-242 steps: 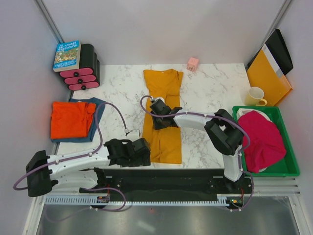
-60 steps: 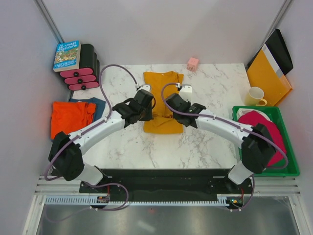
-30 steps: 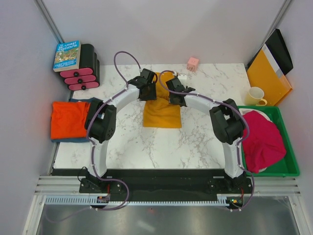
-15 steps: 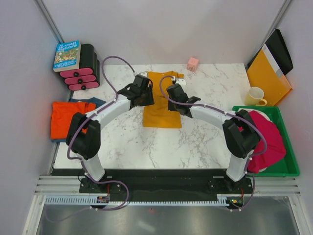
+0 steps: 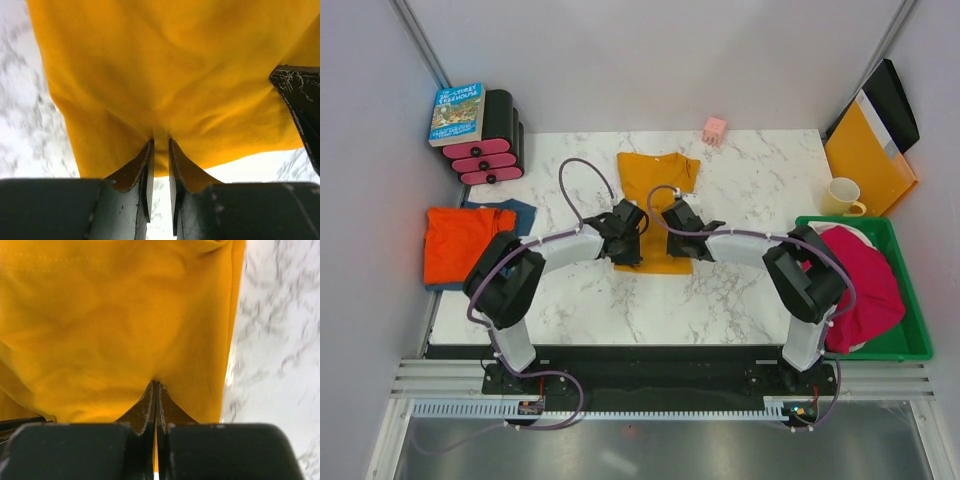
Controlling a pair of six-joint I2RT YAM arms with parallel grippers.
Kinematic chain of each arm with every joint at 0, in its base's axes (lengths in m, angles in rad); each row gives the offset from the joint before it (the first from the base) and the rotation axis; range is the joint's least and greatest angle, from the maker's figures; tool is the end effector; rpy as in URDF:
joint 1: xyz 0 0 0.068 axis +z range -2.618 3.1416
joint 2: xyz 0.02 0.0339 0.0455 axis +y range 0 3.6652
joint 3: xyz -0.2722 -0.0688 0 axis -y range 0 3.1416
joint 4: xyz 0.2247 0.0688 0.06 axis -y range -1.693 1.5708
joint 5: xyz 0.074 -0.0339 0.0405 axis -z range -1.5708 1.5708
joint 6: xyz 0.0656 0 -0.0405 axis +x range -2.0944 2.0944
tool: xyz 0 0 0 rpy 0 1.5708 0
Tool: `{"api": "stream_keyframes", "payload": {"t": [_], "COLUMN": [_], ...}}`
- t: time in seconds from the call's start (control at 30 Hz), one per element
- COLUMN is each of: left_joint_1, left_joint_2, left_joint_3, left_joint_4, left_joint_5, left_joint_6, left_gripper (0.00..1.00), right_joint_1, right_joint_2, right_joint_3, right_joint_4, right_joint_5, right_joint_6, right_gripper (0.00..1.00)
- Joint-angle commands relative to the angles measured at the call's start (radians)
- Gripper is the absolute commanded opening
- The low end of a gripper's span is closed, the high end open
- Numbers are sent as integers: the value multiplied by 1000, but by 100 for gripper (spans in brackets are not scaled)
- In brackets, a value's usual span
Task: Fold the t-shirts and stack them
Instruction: Fold the folded rectangular tshirt in 1/3 of the way
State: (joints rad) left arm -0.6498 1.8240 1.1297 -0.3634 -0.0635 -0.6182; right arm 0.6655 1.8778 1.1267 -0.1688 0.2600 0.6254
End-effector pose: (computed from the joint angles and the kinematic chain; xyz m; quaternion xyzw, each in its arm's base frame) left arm 0.2953 -0.2192 0.1578 0.0072 0.9668 -0.1255 0.2225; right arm 0.3177 0.2280 0.1542 0.0226 0.9402 0.0926 0.3271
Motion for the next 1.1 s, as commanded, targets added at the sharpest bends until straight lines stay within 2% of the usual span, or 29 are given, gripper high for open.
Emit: {"api": "stream_keyframes", "payload": {"t": [0.0,0.27,0.37,0.43,0.47,0.57,0.67,0.73,0.77,0.83,0.87,1.07], "left_joint_1": [-60,-189,-260,-289,-295,-298,-298,-297,-298,-297,-298,-298], "left_joint_2": [-97,-320,-417,-457,-494,-542,-565,-572,-574,-565,-560,-563], "left_joint_3": [-125,-350,-419,-435,-435,-401,-340,-317,-295,-280,-268,-286], "left_joint_4": [-16,-42,-51,-57,-58,-57,-68,-78,-78,-78,-85,-83], "left_joint_5": [-12,-15,-27,-48,-61,-113,-160,-205,-216,-242,-248,-246], "left_joint_6": [-90,-202,-257,-273,-275,-258,-220,-206,-187,-173,-167,-181], "left_gripper": [24,24,29,37,39,45,50,53,54,54,53,37], "right_joint_1": [63,232,259,260,261,260,260,260,261,260,260,261], "right_joint_2": [-94,-313,-403,-457,-471,-496,-473,-447,-436,-393,-373,-252], "right_joint_3": [-142,-410,-470,-467,-444,-343,-241,-200,-168,-145,-119,-38], "right_joint_4": [-55,-103,-124,-149,-155,-198,-231,-229,-222,-203,-201,-184], "right_joint_5": [-2,39,47,76,93,177,219,211,211,214,213,186], "right_joint_6": [62,200,230,221,209,151,91,51,40,27,11,5], "right_gripper": [0,0,0,6,16,33,36,35,31,16,0,0]}}
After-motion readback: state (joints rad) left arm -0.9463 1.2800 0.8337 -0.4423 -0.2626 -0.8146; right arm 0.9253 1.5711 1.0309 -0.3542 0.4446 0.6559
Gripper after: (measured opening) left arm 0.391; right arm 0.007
